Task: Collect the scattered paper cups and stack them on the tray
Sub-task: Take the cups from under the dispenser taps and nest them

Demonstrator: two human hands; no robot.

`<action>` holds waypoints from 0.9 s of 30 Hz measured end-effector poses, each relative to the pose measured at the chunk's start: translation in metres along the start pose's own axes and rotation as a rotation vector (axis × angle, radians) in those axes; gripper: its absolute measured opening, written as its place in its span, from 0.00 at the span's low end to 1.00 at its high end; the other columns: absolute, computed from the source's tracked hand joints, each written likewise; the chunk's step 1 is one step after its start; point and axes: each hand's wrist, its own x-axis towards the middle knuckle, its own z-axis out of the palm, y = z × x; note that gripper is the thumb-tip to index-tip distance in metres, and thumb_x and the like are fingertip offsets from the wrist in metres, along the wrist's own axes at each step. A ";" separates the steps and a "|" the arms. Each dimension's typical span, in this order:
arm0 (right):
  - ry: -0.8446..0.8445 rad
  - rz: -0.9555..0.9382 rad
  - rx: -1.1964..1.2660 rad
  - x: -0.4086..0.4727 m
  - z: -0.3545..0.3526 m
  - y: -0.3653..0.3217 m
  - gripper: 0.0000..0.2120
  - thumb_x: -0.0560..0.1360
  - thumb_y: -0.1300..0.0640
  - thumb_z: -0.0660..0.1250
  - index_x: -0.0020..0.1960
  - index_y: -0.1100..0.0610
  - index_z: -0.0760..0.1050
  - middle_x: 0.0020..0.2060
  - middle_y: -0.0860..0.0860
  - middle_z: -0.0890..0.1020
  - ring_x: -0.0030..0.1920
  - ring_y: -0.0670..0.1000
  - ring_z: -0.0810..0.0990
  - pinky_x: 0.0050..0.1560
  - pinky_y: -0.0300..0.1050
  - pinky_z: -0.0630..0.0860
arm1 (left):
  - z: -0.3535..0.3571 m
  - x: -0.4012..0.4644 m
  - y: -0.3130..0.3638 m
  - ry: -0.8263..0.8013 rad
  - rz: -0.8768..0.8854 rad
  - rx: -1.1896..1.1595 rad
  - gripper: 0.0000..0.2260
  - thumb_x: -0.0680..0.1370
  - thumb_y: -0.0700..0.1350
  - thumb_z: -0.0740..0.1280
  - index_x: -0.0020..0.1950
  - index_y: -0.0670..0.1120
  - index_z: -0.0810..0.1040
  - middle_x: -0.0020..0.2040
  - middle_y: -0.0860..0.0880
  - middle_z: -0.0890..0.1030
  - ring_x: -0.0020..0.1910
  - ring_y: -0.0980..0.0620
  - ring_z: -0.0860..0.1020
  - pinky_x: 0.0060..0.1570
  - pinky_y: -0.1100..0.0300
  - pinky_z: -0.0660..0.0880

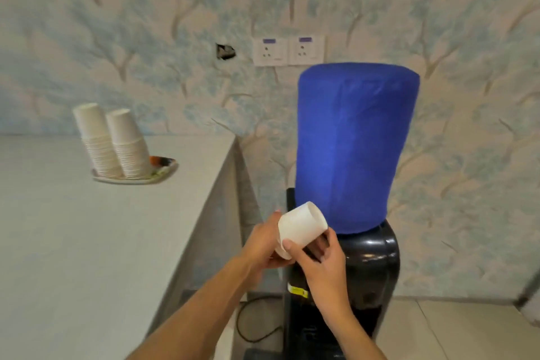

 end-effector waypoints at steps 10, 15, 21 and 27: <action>-0.154 -0.092 -0.105 0.026 0.162 -0.045 0.33 0.58 0.45 0.81 0.58 0.35 0.70 0.48 0.31 0.81 0.51 0.29 0.77 0.41 0.24 0.74 | -0.154 -0.017 0.060 0.161 0.210 0.095 0.21 0.81 0.63 0.51 0.52 0.51 0.76 0.49 0.46 0.83 0.46 0.51 0.82 0.37 0.60 0.78; -0.158 -0.187 -0.150 0.061 0.247 -0.076 0.36 0.62 0.50 0.82 0.65 0.44 0.71 0.60 0.44 0.79 0.57 0.41 0.79 0.53 0.36 0.78 | -0.251 -0.011 0.076 0.298 0.391 0.144 0.23 0.80 0.63 0.52 0.53 0.48 0.78 0.45 0.44 0.85 0.46 0.46 0.83 0.48 0.51 0.77; -0.101 -0.287 -0.243 0.110 0.334 -0.108 0.37 0.63 0.47 0.82 0.67 0.47 0.69 0.60 0.46 0.77 0.57 0.46 0.78 0.54 0.43 0.77 | -0.355 -0.005 0.074 0.405 0.441 0.286 0.15 0.81 0.54 0.60 0.55 0.44 0.79 0.46 0.47 0.84 0.46 0.49 0.82 0.46 0.54 0.75; -0.025 -0.285 -0.428 0.156 0.395 -0.107 0.38 0.65 0.45 0.80 0.69 0.54 0.66 0.63 0.52 0.77 0.59 0.53 0.77 0.57 0.52 0.76 | -0.415 -0.003 0.063 0.462 0.444 0.530 0.11 0.80 0.49 0.63 0.53 0.43 0.80 0.47 0.47 0.82 0.50 0.46 0.80 0.47 0.56 0.70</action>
